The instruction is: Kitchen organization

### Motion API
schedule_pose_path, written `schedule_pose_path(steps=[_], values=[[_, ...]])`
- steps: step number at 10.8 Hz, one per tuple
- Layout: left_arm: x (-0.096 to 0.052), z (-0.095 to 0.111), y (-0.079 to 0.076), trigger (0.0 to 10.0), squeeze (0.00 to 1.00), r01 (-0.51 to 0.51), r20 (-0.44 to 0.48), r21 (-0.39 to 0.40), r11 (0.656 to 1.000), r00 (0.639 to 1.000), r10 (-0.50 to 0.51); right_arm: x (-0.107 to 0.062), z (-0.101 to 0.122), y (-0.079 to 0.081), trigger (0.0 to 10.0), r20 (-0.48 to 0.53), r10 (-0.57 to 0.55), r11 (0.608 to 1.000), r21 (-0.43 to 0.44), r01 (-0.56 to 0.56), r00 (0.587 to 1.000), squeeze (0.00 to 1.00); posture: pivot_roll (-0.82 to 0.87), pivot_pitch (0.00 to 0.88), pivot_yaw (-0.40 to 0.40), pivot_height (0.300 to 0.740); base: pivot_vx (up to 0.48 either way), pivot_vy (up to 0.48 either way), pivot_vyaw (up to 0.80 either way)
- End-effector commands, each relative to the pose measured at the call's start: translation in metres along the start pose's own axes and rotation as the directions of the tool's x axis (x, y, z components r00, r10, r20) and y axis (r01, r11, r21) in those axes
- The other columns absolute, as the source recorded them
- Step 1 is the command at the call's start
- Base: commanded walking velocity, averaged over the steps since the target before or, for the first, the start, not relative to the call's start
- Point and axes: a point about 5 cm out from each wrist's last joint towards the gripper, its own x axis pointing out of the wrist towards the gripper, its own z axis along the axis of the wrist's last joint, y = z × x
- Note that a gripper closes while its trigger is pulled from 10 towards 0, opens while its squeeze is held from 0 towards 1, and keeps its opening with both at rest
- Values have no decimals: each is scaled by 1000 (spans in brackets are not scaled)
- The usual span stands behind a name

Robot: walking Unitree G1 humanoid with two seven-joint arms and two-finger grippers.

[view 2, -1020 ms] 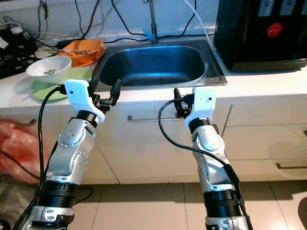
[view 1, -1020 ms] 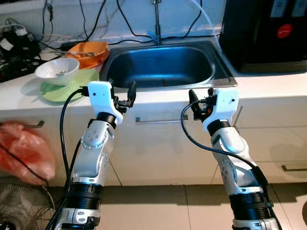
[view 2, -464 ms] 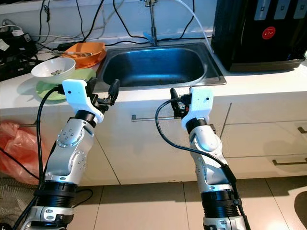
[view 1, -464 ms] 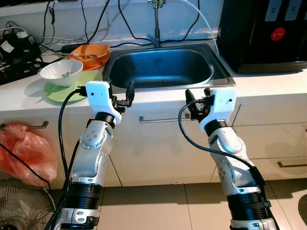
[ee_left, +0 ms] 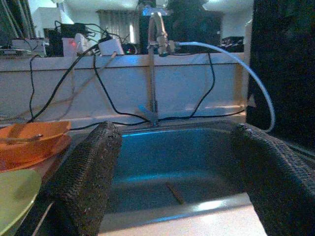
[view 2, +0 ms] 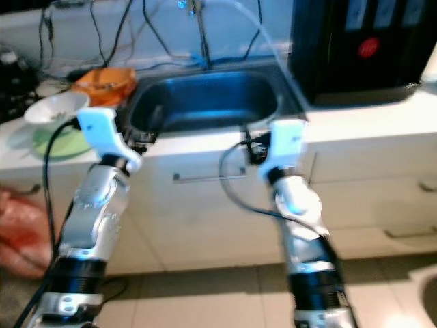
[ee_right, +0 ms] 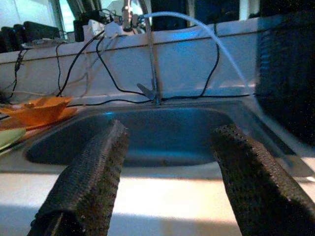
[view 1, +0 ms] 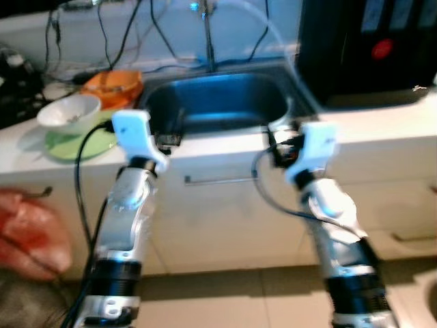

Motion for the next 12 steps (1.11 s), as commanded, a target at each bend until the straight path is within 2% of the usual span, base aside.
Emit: schedule_pose_path(steps=[1, 7, 8, 12], values=[[-1, 3, 11, 10000, 0, -40, 5, 21, 999, 999, 40, 3, 5, 15, 10000, 23, 57, 998, 6, -57, 998, 0, 43, 0, 101, 740, 412, 0, 0], [-2, 1, 10, 10000, 0, -36, -7, 20, 999, 999, 36, 1, 1, 18, 10000, 16, 68, 998, -5, -68, 998, 0, 42, 0, 107, 740, 336, 334, 0], [-2, 0, 9, 10000, 0, -34, -14, 9, 999, 999, 34, 0, 1, 18, 10000, 13, 67, 998, -6, -66, 998, 0, 41, 0, 108, 740, 0, 442, 0], [-1, -5, 5, 10000, 0, -17, -40, -11, 1000, 999, 16, 0, 0, 18, 10000, 11, 57, 998, -3, -57, 998, 0, 41, 0, 116, 740, 0, 0, 0]])
